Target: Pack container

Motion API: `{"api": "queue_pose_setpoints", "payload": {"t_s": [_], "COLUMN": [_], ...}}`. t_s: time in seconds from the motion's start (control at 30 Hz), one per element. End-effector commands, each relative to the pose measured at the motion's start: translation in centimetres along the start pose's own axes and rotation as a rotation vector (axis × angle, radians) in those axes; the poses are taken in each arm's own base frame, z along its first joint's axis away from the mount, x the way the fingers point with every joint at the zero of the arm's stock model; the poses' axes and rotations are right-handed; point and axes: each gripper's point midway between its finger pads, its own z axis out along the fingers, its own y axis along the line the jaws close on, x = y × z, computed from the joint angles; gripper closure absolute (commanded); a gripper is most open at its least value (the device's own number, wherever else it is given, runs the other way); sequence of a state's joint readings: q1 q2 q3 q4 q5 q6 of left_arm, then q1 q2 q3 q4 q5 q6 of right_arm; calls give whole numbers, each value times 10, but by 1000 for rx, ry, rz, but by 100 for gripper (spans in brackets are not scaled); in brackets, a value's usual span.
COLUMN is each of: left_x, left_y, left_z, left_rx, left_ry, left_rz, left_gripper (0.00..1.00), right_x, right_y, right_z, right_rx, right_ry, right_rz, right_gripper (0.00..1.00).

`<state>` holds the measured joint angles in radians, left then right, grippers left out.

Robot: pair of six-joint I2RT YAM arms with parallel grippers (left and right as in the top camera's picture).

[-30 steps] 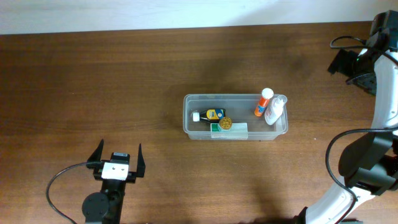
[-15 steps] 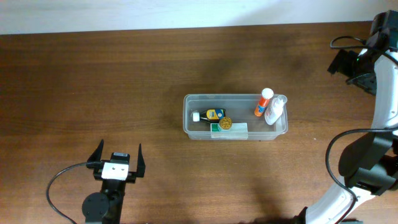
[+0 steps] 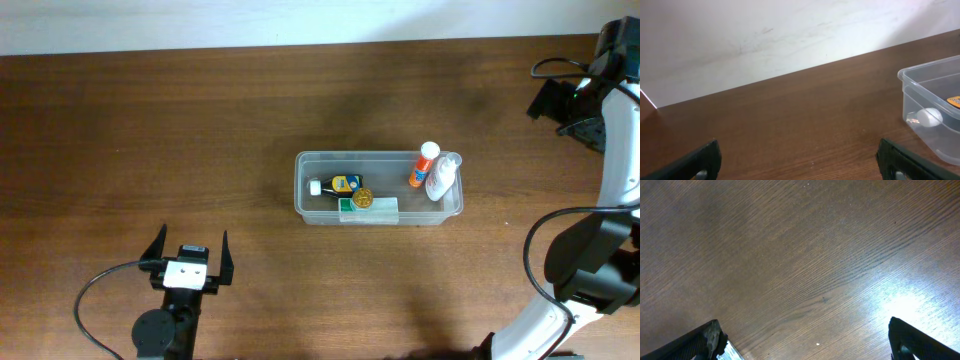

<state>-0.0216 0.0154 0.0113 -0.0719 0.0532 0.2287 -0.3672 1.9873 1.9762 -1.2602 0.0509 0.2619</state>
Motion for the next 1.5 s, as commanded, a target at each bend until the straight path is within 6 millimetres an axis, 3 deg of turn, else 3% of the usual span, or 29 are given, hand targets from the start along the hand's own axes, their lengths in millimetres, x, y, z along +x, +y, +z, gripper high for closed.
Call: {"api": "queue_pose_setpoints", "payload": {"t_s": [0.0,0.4,0.53,0.67,0.8,1.0,1.2,1.33,1.47], "left_x": [-2,-2,-2,-2,-2,-2,-2,-2,-2], "left_y": [-5,-5,-5,-5,-5,-5,-5,-5,-5], "left_z": [-1,-1,-1,-1,-1,-1,-1,-1,-1], "left_rx": [25,25,25,25,25,25,25,25,25], "left_ry": [-7,-7,-7,-7,-7,-7,-7,-7,-7], "left_rz": [5,5,5,5,5,5,5,5,5], "left_gripper": [1,1,1,1,1,1,1,1,1], "right_x": [0,0,0,7,10,22,52,78,103], "right_y": [-4,-5,-4,3,19,15,4,14,24], "right_z": [4,3,-14,-47,-96,-149,-145,-131,-129], "right_rx": [10,13,8,-14,-44,13,-14,-141,-241], "right_ry": [8,6,-27,-72,-189,-334,-389,-476,-573], "right_rz": [11,10,8,-12,-54,-87,-80,-89,-119], "right_gripper": [2,2,2,1,2,2,2,2,2]}}
